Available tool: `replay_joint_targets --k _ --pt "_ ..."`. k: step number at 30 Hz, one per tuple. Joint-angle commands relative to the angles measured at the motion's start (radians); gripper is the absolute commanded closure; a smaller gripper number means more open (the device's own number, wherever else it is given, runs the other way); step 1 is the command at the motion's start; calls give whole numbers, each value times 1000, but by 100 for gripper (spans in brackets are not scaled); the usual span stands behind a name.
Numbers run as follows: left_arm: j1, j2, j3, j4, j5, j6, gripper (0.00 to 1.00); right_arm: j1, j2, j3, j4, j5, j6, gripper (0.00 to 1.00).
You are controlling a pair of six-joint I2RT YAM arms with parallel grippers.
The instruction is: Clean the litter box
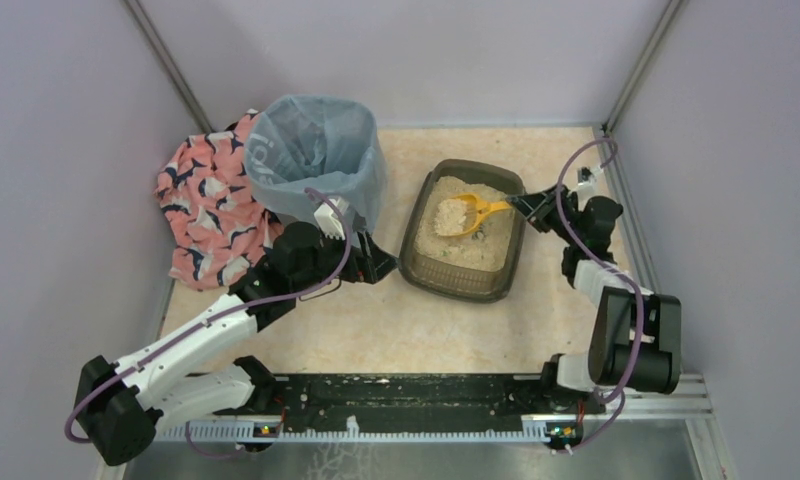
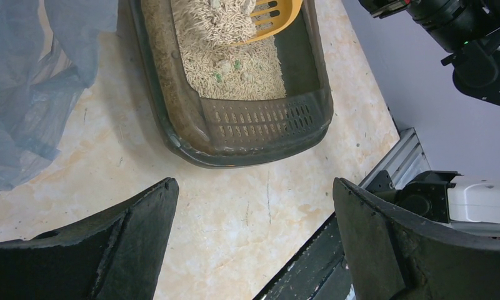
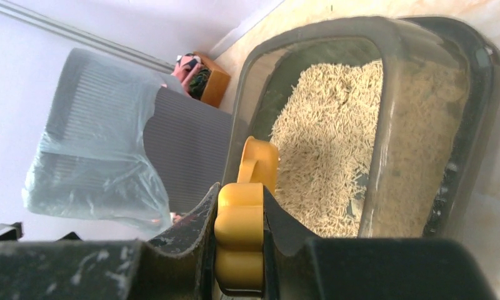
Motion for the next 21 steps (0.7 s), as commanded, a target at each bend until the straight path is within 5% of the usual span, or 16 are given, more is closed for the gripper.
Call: replay_joint_targets --k 1,9,21 --pt "-4 -21 -7 17 8 15 1 -48 26 -48 266 -89 158 100" --pt "-5 -35 -15 17 10 13 1 -105 31 -101 399 -115 262 100" --pt "-4 -20 14 5 34 17 1 -255 219 -238 951 -136 607 100"
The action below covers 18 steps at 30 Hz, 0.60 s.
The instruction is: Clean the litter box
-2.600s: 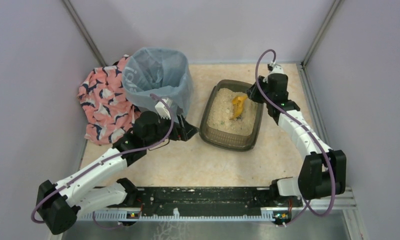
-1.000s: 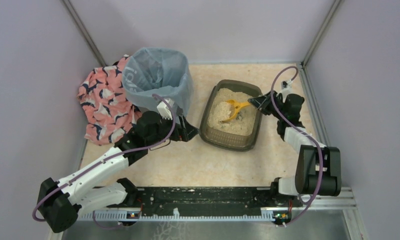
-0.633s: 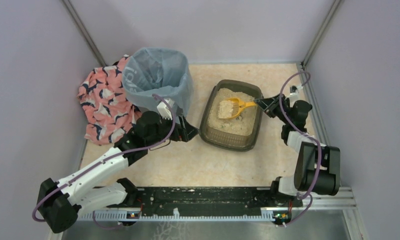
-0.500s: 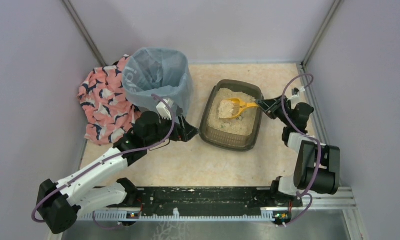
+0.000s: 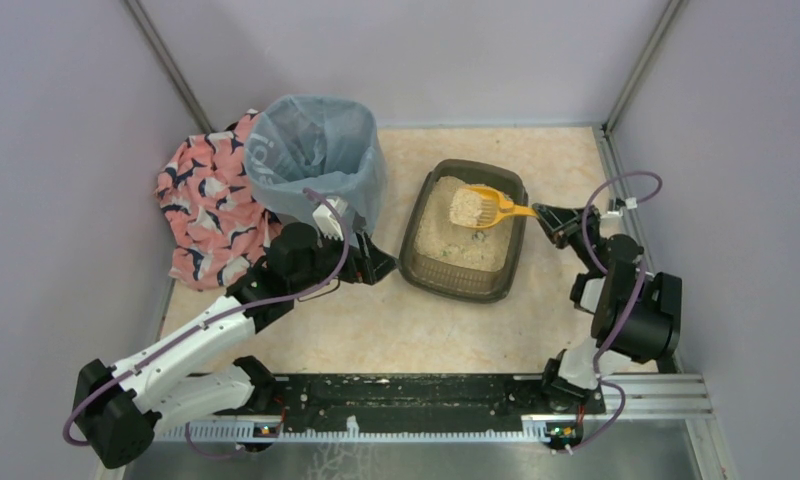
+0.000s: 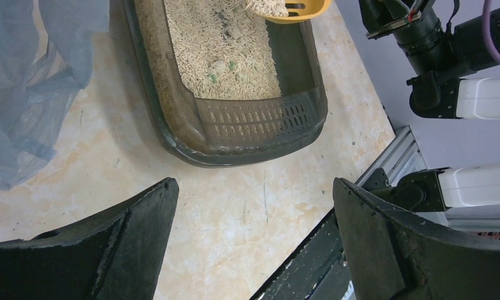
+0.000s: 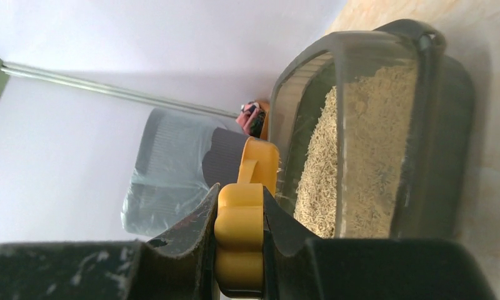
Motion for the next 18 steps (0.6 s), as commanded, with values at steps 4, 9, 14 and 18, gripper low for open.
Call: replay_joint_targets --k 4,9,14,18 --pt "-4 -3 10 15 28 3 1 -3 93 -32 311 -4 122 100" --pt "-4 14 21 21 43 -5 1 -77 86 -42 295 1 121 100" --pt "-4 -1 20 15 29 -1 1 -70 56 -24 242 -5 94 100" --pt "-4 2 20 21 26 -3 1 -75 -35 -46 84 27 -15 100"
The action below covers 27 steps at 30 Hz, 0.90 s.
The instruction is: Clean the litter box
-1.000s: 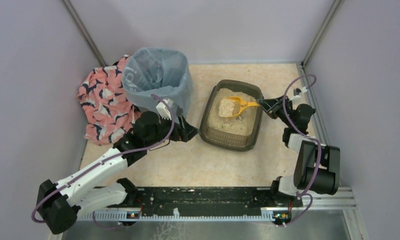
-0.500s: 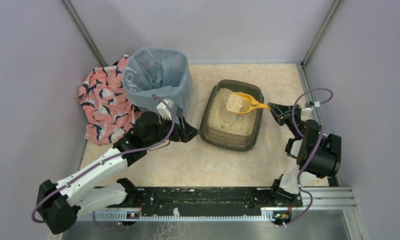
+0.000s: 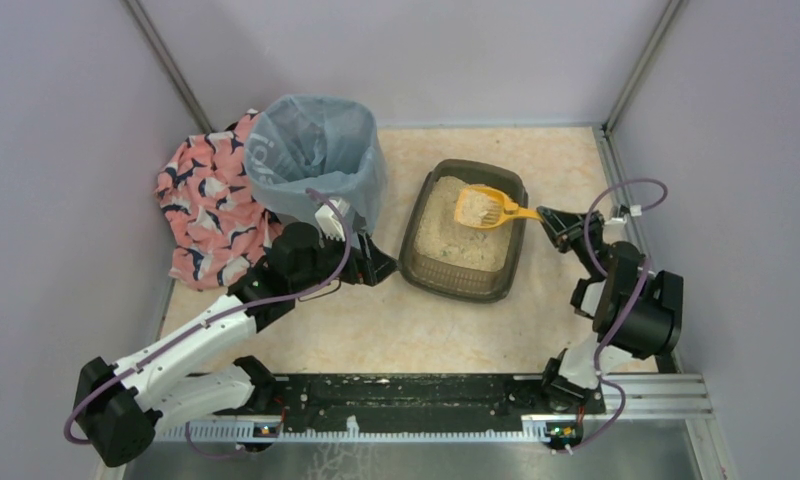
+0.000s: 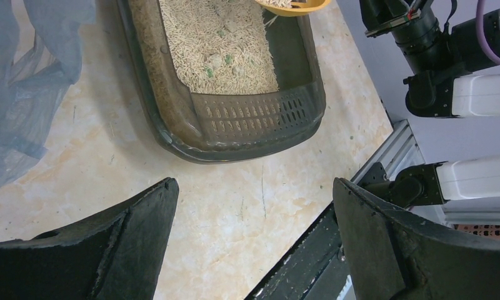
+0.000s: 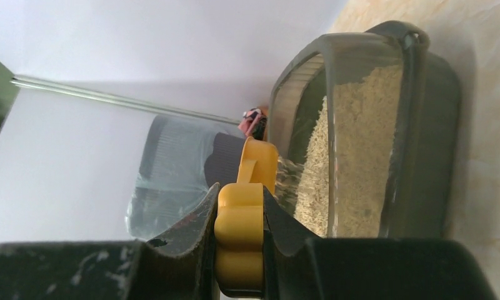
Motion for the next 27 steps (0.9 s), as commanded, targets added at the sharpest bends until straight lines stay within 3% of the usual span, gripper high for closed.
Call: replay_joint_targets --k 1,4,8,14,18,23,27 --pt "-4 -9 20 24 6 -8 1 -17 -131 5 -137 32 -144 100" --pt "-5 -16 7 29 14 -13 1 21 -172 49 -294 17 -227 100" --pt "-4 -7 -5 69 18 -15 1 27 -175 28 -260 28 -211 100" --pt "-4 -7 -11 80 24 -14 1 86 -106 15 -122 5 -132 100" --pt "-4 -2 -12 86 26 -21 1 29 -83 -11 -50 37 -89 100" --pt "-5 6 -26 120 32 -36 1 105 -9 -11 49 22 -56 100" --pt "-4 11 9 106 61 -63 1 52 48 -53 191 36 12 100"
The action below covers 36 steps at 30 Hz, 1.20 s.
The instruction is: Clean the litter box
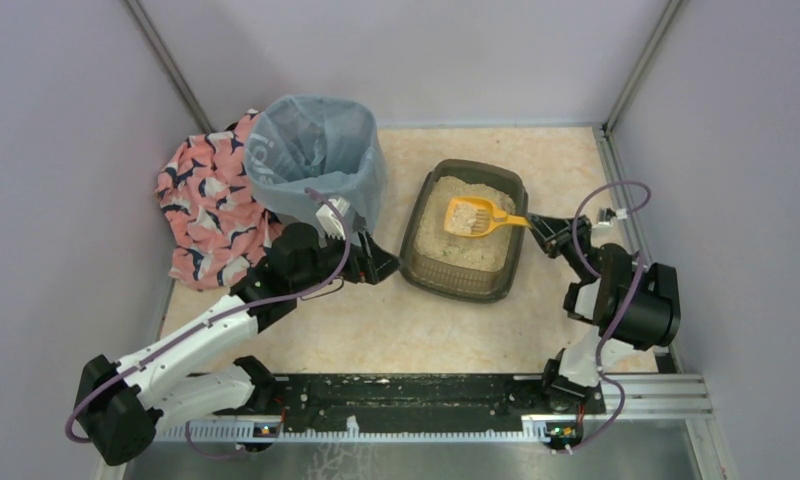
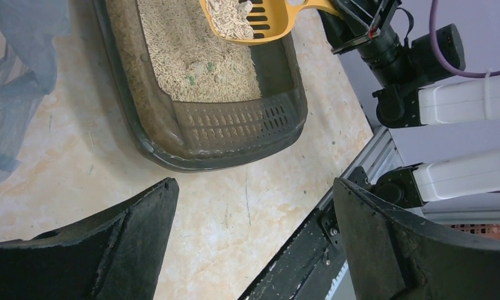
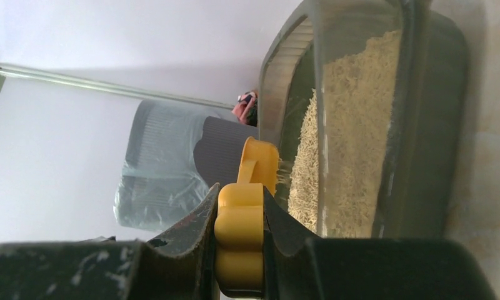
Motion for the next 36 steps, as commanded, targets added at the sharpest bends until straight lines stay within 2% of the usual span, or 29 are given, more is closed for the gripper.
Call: replay_joint_targets --k 1,3,8,13,16,18,28,33,36 --pt "-4 1 33 30 36 -33 1 -35 62 -34 260 16 87 100" --pt "-4 -1 52 15 31 -29 1 -10 106 -34 318 13 114 100" --pt "-5 47 125 4 5 27 1 -13 129 -33 319 24 79 100" --pt "-4 210 243 26 62 83 1 46 108 -23 319 33 54 100" --pt "-4 280 310 29 115 94 1 -14 95 -52 319 27 52 100" --pt "-4 298 318 66 126 89 1 -71 91 -57 318 15 54 100" --pt "-4 311 301 134 138 82 1 27 121 -33 321 -5 29 100" --pt "-5 301 305 118 134 88 1 -36 125 -59 318 5 33 100" --pt "-4 291 297 109 127 96 1 15 122 -48 320 -3 23 100"
